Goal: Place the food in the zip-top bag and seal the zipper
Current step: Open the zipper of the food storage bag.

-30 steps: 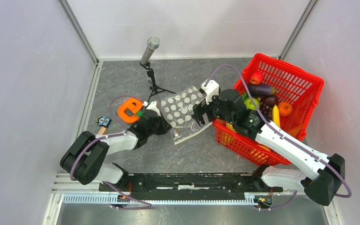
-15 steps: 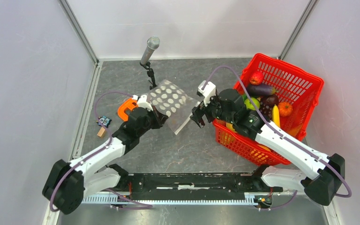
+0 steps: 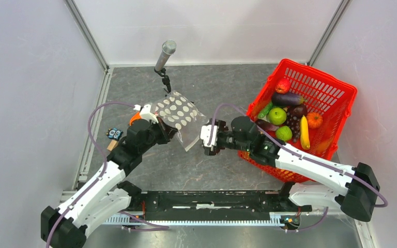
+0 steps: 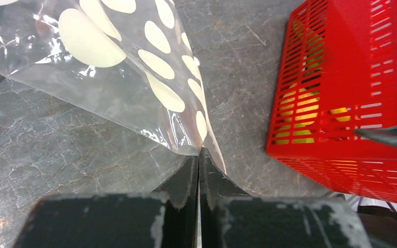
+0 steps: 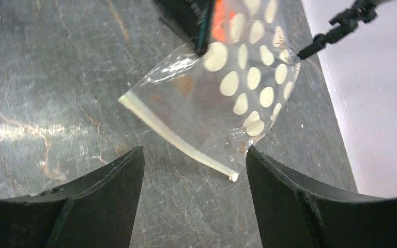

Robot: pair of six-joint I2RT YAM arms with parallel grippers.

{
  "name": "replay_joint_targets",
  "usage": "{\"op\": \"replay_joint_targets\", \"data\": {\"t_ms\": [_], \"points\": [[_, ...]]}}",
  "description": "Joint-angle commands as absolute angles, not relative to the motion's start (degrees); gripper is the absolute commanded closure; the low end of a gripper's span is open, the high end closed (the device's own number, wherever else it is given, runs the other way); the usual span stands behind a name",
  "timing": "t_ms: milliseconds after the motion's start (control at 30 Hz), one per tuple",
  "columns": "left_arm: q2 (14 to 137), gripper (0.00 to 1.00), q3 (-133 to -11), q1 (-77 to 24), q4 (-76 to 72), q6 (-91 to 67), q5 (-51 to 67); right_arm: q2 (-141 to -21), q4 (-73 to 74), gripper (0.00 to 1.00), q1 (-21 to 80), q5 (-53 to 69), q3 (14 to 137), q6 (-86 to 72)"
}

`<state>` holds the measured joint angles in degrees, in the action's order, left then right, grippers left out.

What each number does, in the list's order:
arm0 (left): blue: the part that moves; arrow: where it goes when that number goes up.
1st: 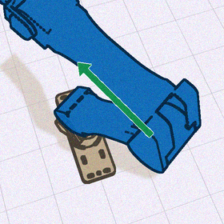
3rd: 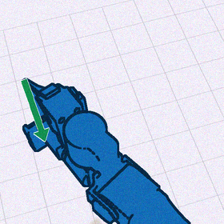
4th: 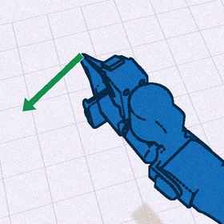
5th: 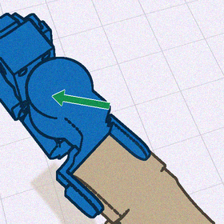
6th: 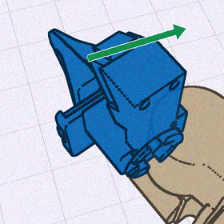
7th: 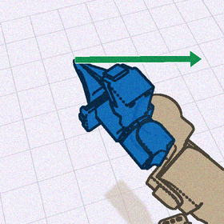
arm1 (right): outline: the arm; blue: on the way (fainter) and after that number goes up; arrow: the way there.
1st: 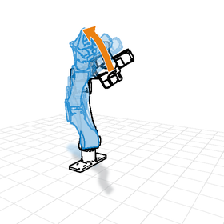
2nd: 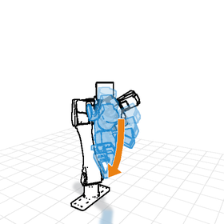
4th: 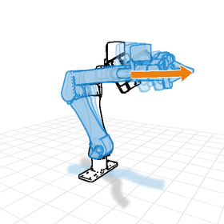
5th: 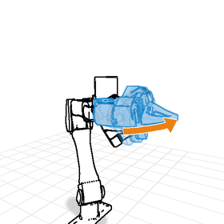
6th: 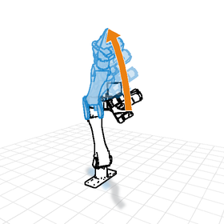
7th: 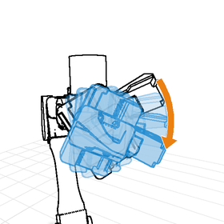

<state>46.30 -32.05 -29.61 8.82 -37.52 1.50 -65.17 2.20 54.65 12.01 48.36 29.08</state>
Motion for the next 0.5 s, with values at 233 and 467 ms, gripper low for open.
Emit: {"op": "replay_joint_targets", "data": {"t_ms": [233, 467], "points": [[39.67, 0.98, -39.50, -29.29, 16.07, -41.11, 3.56, -63.60, -16.66, 0.35, 60.76, 6.64, 35.54, 42.81], [36.60, 0.98, -40.06, -29.27, 19.14, -41.84, 4.97, -65.57, -24.33, 0.46, 60.73, 2.00, 33.79, 44.45]]}}
